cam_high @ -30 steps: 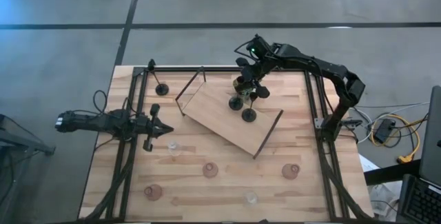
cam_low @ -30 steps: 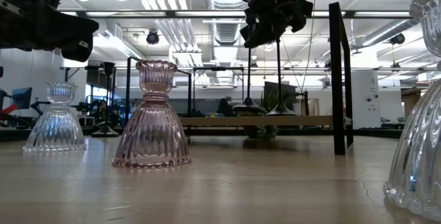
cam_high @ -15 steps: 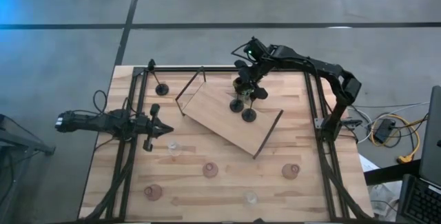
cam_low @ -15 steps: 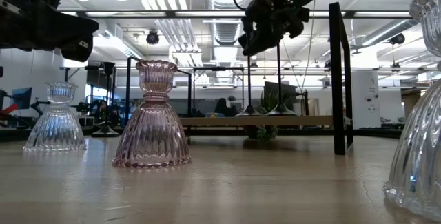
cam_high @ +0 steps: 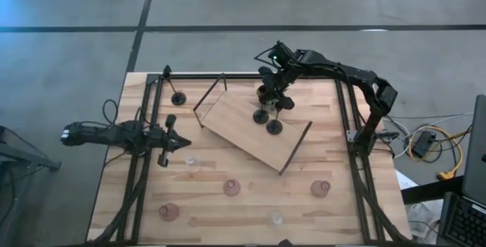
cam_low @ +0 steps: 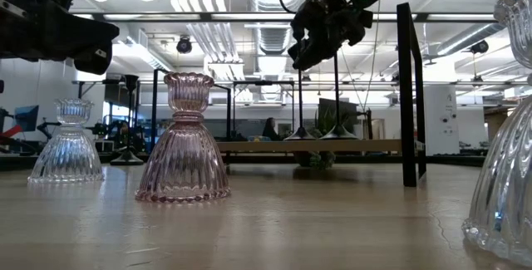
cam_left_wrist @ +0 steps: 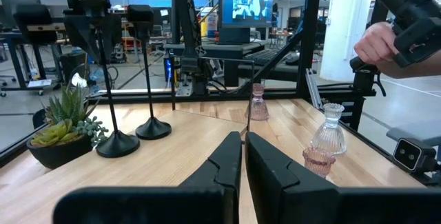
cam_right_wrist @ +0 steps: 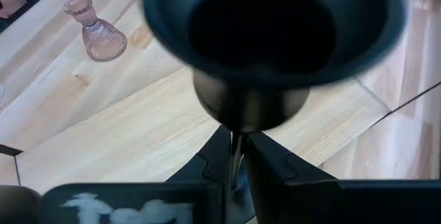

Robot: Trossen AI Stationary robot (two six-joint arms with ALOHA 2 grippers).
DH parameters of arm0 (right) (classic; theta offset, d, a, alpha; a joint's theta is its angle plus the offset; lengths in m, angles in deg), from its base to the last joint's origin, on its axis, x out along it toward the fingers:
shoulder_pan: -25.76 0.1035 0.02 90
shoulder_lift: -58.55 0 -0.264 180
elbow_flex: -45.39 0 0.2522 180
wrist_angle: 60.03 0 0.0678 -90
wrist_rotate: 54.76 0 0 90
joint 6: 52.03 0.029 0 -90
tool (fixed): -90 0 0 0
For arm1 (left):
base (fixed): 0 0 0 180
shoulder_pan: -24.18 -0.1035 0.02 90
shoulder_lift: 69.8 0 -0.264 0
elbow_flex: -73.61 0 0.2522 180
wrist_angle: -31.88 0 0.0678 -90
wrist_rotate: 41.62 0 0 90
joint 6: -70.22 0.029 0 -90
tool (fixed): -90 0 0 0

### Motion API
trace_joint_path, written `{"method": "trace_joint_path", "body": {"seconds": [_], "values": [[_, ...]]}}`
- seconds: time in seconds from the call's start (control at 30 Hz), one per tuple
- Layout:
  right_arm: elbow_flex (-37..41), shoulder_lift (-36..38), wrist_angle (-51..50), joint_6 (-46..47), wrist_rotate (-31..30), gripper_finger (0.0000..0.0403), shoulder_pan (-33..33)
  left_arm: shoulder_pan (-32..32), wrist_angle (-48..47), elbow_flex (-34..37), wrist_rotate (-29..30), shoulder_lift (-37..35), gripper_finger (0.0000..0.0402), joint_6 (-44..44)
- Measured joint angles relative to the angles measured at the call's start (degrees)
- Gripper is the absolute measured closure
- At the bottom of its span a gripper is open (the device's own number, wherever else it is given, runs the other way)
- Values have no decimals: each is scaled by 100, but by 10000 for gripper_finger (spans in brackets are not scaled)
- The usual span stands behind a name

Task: Pick & Place candle stick holders
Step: Put the right black candle holder on the shelf, then put the black candle holder on the shelf

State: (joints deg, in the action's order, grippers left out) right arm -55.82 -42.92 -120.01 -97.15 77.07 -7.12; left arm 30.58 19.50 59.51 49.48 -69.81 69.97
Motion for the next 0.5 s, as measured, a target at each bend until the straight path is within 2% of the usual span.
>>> {"method": "trace_joint_path", "body": {"seconds": [0.27,0.5], "values": [[4,-6,9,62,-33,321,0,1,0,0,0,0,376,0],[4,0,16,200,-459,252,-2,2,0,0,0,0,376,0]]}}
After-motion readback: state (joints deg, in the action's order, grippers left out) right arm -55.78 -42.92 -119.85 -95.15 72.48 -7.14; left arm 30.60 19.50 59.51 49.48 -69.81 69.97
